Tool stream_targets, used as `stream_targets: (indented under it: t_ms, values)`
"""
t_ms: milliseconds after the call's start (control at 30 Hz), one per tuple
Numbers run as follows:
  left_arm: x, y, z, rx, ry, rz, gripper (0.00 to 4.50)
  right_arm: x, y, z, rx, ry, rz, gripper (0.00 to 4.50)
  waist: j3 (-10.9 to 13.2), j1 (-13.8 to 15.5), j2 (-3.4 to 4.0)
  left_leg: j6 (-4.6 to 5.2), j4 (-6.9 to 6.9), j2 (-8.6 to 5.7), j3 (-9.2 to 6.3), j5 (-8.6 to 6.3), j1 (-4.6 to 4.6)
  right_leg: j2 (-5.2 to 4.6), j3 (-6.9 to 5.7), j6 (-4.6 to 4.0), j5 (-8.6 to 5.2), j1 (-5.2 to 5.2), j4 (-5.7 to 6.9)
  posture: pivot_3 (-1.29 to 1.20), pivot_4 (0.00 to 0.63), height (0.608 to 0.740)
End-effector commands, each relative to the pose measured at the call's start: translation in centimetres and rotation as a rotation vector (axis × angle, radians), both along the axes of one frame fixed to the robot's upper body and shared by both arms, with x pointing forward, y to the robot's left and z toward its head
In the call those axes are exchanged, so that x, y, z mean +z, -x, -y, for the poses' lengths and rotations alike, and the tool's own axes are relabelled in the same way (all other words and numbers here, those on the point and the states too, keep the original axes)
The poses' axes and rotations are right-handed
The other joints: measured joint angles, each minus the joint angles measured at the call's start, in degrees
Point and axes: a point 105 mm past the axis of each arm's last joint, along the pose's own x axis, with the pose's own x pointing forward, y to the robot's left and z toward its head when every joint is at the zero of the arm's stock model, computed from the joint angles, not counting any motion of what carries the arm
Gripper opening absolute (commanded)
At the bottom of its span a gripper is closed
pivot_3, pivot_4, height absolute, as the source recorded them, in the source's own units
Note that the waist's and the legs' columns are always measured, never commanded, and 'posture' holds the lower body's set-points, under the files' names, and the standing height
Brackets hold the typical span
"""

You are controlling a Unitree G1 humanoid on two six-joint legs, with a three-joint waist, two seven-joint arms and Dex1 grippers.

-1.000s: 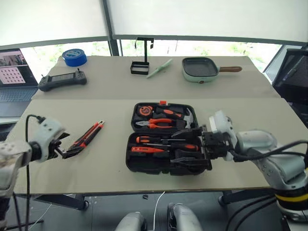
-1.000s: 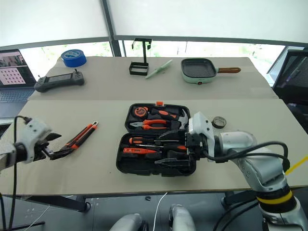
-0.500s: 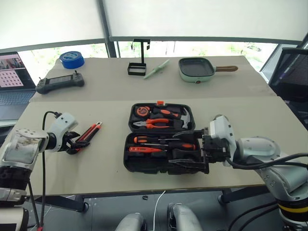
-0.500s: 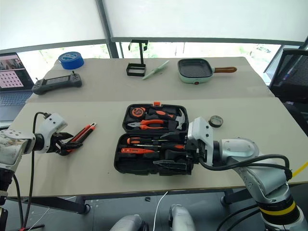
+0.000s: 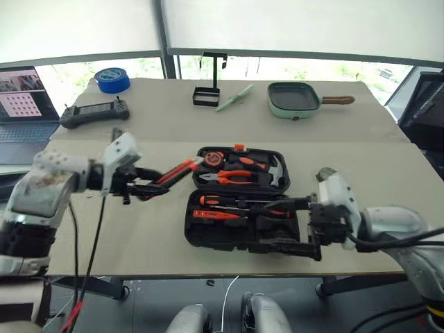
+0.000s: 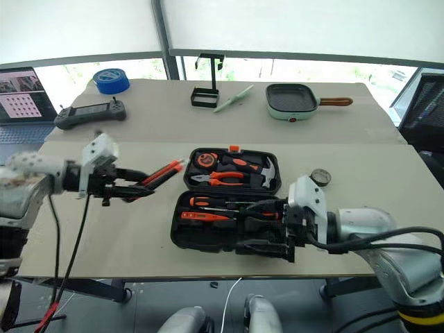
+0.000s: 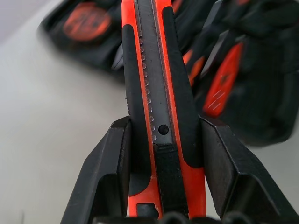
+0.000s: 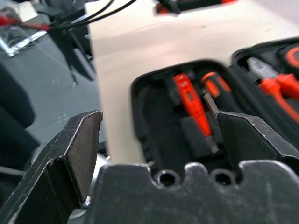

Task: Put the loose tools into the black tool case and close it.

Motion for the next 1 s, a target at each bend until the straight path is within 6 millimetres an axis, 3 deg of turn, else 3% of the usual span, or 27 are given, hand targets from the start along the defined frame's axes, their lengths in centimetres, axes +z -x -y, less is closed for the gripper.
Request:
stream_targets:
  t_ms: [33,233,500,833,867,900,1000]
  values:
    - [-1.4,1.4,3.2,-0.234,-0.117,-0.019,1.67,1.2,0.0,0.6,-0.045,0.006,0.073,4.5,0.0,-0.3,0.0,0.0,0.0,0.03,0.03,0.0,0.08,0.01,0.09,-0.01,0.01,0.05,0.0,0.0,0.15,0.74]
    - [-3.4,2.0,8.0,-0.426,-0.174,-0.103,1.67,1.0,0.4,1.1,-0.109,0.007,0.091,4.5,0.0,0.2,-0.02,0.02,0.0,0.23,-0.02,0.01,0.02,0.16,0.22,-0.11,0.05,-0.01,0.13,0.0,0.15,0.74]
    - [-6.2,2.2,8.7,-0.416,-0.225,-0.241,1.67,0.6,1.3,1.1,-0.166,0.011,0.1,4.5,0.0,0.1,-0.03,0.23,0.02,0.22,0.02,-0.07,-0.06,0.16,0.24,-0.1,0.05,-0.07,0.05,0.0,0.15,0.74]
    - [-6.9,2.0,9.0,-0.439,-0.25,-0.252,1.67,0.4,1.3,0.8,-0.194,0.005,0.12,4.5,0.0,0.3,-0.04,0.31,0.04,0.22,0.02,-0.11,-0.06,0.17,0.25,-0.07,0.05,-0.06,0.04,0.0,0.15,0.74]
    - [-7.0,1.9,9.0,-0.436,-0.253,-0.244,2.67,0.4,1.3,0.8,-0.194,0.005,0.122,4.5,0.0,0.3,-0.04,0.31,0.04,0.22,0.02,-0.11,-0.06,0.16,0.25,-0.07,0.05,-0.06,0.05,0.0,0.15,0.74]
    - [-7.0,1.8,9.0,-0.435,-0.253,-0.241,2.78,0.4,1.3,0.7,-0.194,0.004,0.122,4.5,0.0,0.3,-0.04,0.3,0.04,0.22,0.02,-0.11,-0.06,0.16,0.25,-0.07,0.05,-0.06,0.05,0.0,0.15,0.74]
    - [-5.7,1.9,9.2,-0.436,-0.202,-0.243,3.81,0.4,1.1,0.7,-0.194,0.001,0.123,4.5,0.0,0.4,-0.04,0.31,0.05,0.22,0.02,-0.11,-0.05,0.16,0.26,-0.07,0.05,-0.06,0.05,0.0,0.15,0.74]
